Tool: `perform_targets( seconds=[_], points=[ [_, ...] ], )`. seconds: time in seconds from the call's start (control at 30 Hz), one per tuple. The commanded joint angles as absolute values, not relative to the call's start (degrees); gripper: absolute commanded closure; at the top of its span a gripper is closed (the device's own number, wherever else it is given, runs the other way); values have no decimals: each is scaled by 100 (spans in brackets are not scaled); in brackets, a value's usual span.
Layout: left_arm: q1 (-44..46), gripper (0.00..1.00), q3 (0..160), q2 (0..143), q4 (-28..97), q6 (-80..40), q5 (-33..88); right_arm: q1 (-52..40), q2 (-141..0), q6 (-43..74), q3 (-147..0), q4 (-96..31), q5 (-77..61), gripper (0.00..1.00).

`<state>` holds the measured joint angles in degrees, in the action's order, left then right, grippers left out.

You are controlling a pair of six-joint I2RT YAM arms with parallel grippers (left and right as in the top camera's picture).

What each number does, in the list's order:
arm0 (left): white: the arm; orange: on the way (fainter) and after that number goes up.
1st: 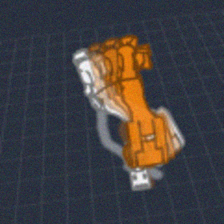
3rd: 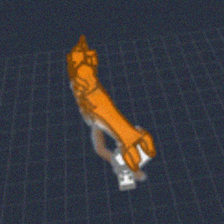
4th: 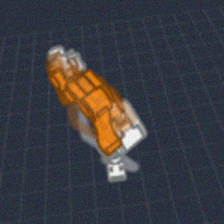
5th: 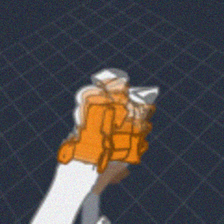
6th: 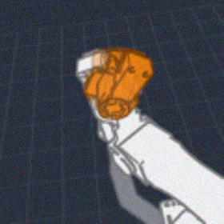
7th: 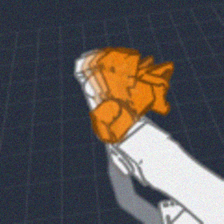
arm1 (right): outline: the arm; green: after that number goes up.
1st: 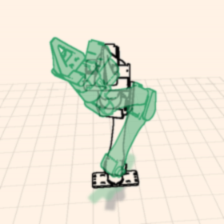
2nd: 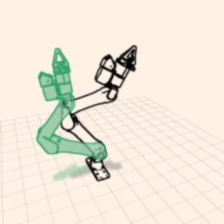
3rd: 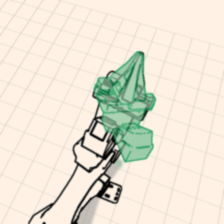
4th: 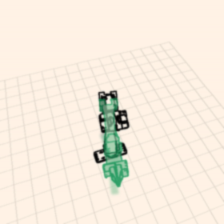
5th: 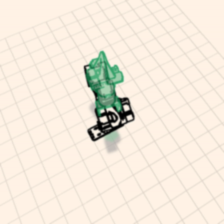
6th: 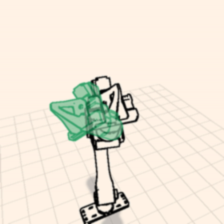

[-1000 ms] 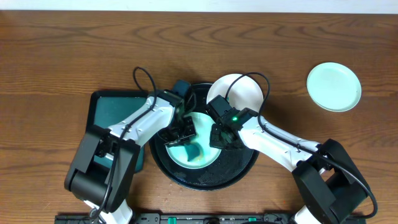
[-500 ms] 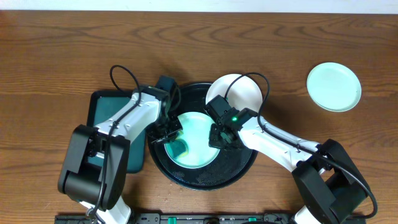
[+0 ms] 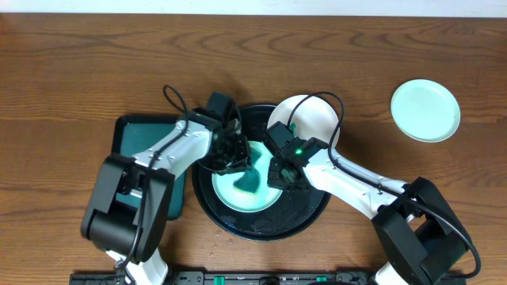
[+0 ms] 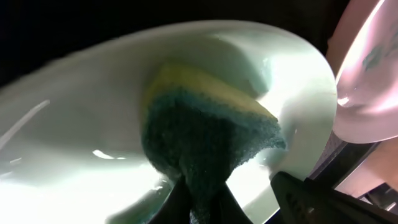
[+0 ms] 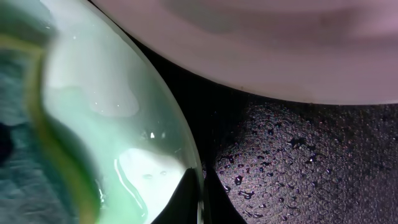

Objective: Clean dirty plates on tray and stack at the side
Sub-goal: 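Scrub the green stain on the plate with the sponge in left gripper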

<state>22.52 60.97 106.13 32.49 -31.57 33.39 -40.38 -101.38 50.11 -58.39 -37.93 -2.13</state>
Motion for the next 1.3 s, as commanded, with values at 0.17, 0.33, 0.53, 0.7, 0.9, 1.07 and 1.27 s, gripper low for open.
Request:
perform_targets(
  seconds=[0.17,0.33,0.53,0.7,0.9,1.07,1.27],
  points=[
    [2685,93,5913,10899,3181,-3089,4237,-4125,-10193,5078,-5837,-3765,-156,98],
    [2838,93,5913,10971,3157,-3085,4587,-4132,-10193,5078,-5837,-3817,-154,99],
    [2902,93,5913,11028,2834,-3063,4928,-4132,-10193,5078,-5837,-3815,-156,99],
    [2593,93,5913,11026,2399,-3210,3935,-4134,-10193,5078,-5837,-3854,-158,98],
    [2064,93,5913,11026,2410,-3326,2659,-4134,-10193,5078,-5837,-3905,-200,99],
    [1739,93,5913,11026,2434,-3323,2073,-4134,-10193,5078,-5837,-3933,-198,98],
    [1632,93,6106,10936,2978,-3323,1105,-4134,-10193,5078,-5837,-3942,-198,98]
  ],
)
